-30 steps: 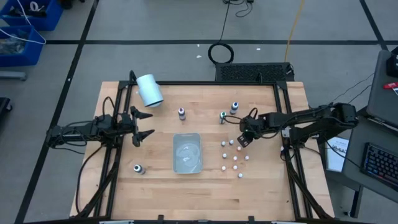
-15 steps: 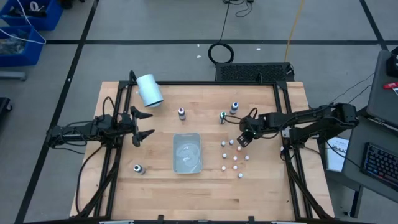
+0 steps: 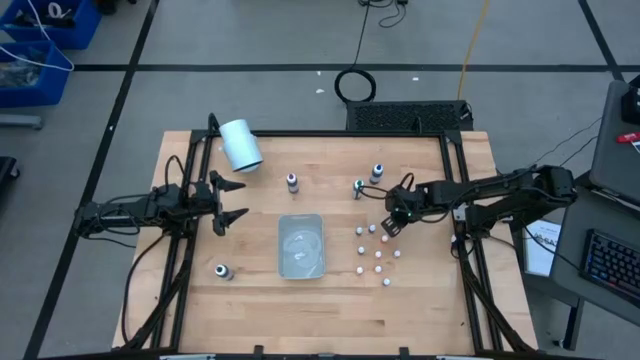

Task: Pick & Place food coloring
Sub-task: Put the green food coloring bottle into the bin

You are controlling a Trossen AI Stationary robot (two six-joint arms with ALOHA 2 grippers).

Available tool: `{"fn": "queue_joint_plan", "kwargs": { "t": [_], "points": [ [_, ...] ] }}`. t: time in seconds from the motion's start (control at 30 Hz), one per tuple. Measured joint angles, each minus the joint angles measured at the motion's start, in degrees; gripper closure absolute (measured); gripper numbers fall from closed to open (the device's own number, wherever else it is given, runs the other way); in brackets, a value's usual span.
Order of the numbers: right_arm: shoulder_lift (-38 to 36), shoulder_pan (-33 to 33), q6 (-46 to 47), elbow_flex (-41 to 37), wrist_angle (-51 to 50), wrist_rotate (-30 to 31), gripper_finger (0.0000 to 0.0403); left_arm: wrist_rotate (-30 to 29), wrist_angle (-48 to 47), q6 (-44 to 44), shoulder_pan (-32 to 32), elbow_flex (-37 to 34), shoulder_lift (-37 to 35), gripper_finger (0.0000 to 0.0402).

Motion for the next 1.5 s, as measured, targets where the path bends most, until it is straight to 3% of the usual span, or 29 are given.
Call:
{"fn": "queue_joint_plan", "kwargs": {
  "t": [0.33, 0.7, 0.87, 0.97, 1.17, 1.5],
  "points": [
    [0.02, 0.7, -5.67, 2.23, 6.89, -0.13, 0.0361, -0.04, 0.02, 0.0, 0.0, 0.0, 0.0, 0.0036],
    [2.12, 6.31, -19.44, 23.48, 7.91, 6.34, 0.0361, -0.09, 0.02, -0.02, 0.01, 0.0, 0.0, 0.0036],
    [11.0, 8.74, -27.8, 35.3, 7.1, 6.98, 0.0361, -0.11, 0.13, -0.02, 0.02, 0.0, -0.02, 0.0036],
    [18.52, 9.22, -32.88, 43.54, 4.98, 3.83, 0.0361, -0.36, 0.17, -0.04, 0.0, 0.0, 0.0, 0.0036],
    [33.3, 9.09, -43.04, 60.67, -5.1, 1.42, 0.0361, -0.5, 0.15, -0.07, 0.0, 0.0, 0.0, 0.0036],
    [48.85, 8.21, -52.71, 73.48, -5.76, -1.39, 0.0361, -0.48, 0.02, -0.2, 0.01, 0.0, -0.01, 0.0036]
  ]
}}
